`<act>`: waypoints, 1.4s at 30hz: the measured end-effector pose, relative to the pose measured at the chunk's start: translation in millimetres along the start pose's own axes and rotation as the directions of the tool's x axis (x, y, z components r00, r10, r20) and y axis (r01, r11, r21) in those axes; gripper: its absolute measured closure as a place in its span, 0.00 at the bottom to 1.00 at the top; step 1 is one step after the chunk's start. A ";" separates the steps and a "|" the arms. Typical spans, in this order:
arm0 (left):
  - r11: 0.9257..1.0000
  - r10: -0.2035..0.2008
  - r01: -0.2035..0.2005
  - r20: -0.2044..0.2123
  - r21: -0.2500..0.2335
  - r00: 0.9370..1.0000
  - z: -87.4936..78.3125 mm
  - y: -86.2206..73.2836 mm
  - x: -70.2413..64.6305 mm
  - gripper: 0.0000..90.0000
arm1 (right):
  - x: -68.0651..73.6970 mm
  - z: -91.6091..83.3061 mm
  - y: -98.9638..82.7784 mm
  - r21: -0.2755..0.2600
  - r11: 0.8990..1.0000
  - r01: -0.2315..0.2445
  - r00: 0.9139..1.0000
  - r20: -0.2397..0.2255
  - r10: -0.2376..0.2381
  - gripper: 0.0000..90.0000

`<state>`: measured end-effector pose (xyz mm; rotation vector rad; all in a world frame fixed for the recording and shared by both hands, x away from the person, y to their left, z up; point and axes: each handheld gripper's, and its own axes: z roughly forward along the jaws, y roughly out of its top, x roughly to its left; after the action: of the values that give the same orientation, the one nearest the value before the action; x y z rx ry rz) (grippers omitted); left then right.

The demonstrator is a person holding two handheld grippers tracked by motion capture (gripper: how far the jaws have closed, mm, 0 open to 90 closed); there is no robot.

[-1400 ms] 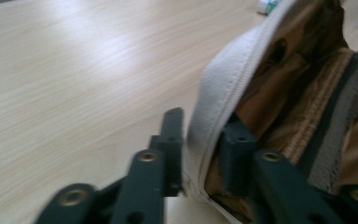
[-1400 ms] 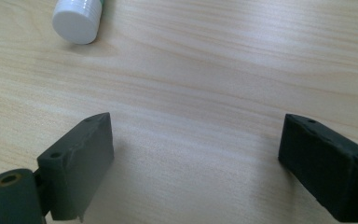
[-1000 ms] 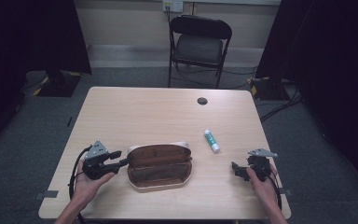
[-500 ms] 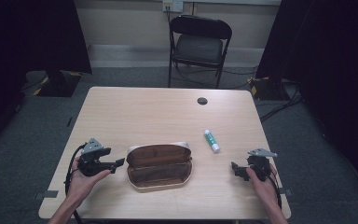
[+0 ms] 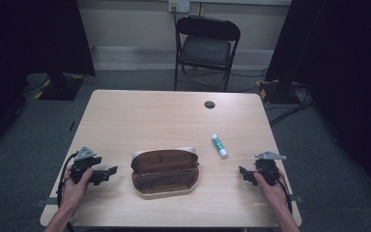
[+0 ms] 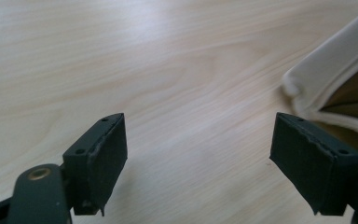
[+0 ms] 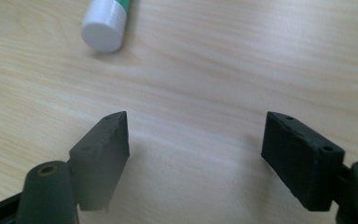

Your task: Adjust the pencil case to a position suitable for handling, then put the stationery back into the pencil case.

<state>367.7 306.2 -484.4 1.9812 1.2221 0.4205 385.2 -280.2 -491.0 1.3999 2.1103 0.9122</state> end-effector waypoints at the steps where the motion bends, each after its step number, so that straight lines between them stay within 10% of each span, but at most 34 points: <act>1: 1.000 0.007 -0.007 0.003 0.009 1.000 1.3 -1.0 0.6 0.22 | 0.4 -0.2 2.7 -0.014 1.000 0.006 1.000 -0.028 -0.006 0.27; 12: 0.993 0.101 -0.097 -0.059 0.072 0.993 15.4 -5.0 -4.4 0.16 | 17.3 15.4 42.9 -0.097 0.993 0.068 0.985 -0.154 -0.082 0.41; 42: 0.995 0.083 -0.079 -0.072 0.057 0.994 20.5 -7.3 -1.2 0.00 | 36.3 66.1 60.0 -0.002 0.992 0.129 0.982 -0.138 -0.128 0.67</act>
<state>375.2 298.3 -503.2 2.0833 1.2137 0.5108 453.5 -212.2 -492.4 1.2185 2.2778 0.9754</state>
